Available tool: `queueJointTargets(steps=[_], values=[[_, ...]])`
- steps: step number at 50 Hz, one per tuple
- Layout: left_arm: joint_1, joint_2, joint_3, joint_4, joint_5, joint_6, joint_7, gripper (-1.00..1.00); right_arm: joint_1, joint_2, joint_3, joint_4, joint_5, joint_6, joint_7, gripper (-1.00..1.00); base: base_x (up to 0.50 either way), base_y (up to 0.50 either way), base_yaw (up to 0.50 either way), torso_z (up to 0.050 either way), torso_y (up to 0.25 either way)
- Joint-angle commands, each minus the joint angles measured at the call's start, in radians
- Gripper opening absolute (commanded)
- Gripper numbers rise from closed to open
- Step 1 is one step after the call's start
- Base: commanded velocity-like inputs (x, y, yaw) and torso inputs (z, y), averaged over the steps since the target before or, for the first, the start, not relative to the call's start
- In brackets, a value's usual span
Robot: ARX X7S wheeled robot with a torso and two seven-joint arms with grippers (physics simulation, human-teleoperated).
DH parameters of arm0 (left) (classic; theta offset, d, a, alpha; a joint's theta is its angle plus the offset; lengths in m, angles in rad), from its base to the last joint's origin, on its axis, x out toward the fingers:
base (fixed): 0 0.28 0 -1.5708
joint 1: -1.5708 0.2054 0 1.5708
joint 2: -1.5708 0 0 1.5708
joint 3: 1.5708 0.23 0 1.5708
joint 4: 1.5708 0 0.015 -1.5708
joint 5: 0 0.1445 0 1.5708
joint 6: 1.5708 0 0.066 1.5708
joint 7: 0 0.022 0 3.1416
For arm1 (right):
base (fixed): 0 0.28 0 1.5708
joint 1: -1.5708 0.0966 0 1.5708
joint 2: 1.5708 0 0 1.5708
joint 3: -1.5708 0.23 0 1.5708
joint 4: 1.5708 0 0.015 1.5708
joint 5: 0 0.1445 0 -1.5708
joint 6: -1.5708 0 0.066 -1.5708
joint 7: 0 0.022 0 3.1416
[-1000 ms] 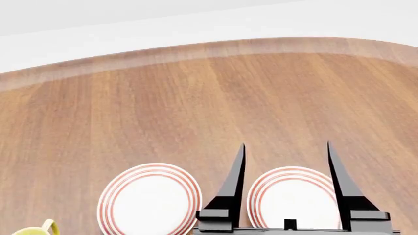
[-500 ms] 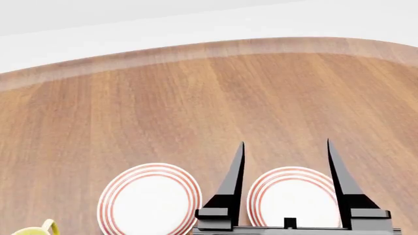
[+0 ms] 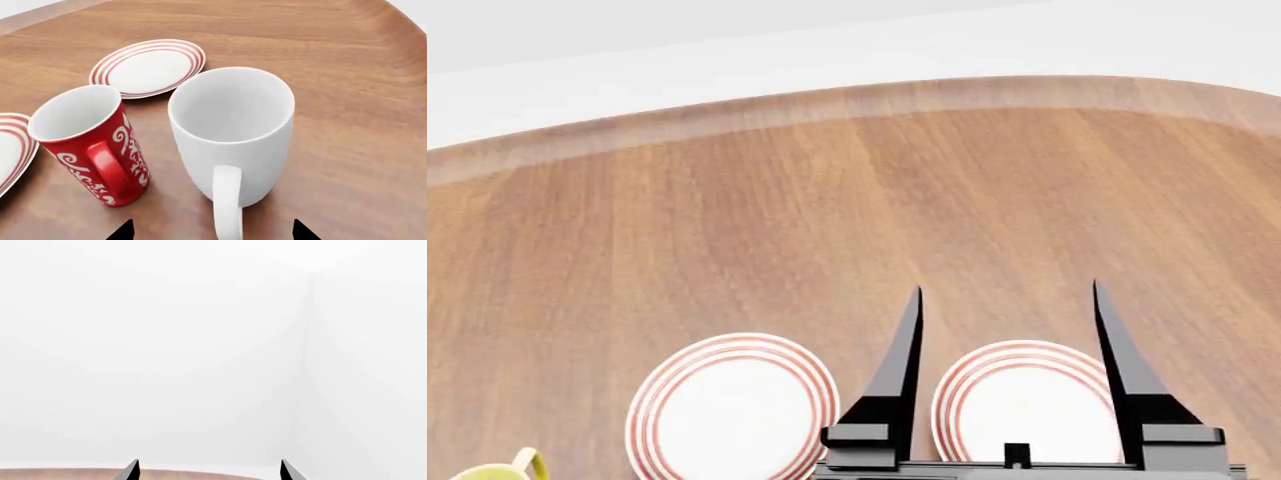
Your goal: Put the white mug on the left plate.
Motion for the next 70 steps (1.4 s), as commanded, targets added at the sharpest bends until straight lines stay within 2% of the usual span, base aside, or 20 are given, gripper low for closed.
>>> queueJointTargets(steps=[1,70], values=[[-0.029,0.021,0.009,-0.049,0.0,0.002,0.001,1.0,0.008,0.0,-0.007,-0.009,0.001,0.013,0.004,1.0,0.0,0.0,0.0,0.0,0.0],[-0.116,0.096,0.077,-0.273,0.009,0.069,-0.014,1.0,0.008,0.019,-0.016,0.018,0.028,-0.019,0.019,1.0,0.0,0.0,0.0,0.0,0.0]])
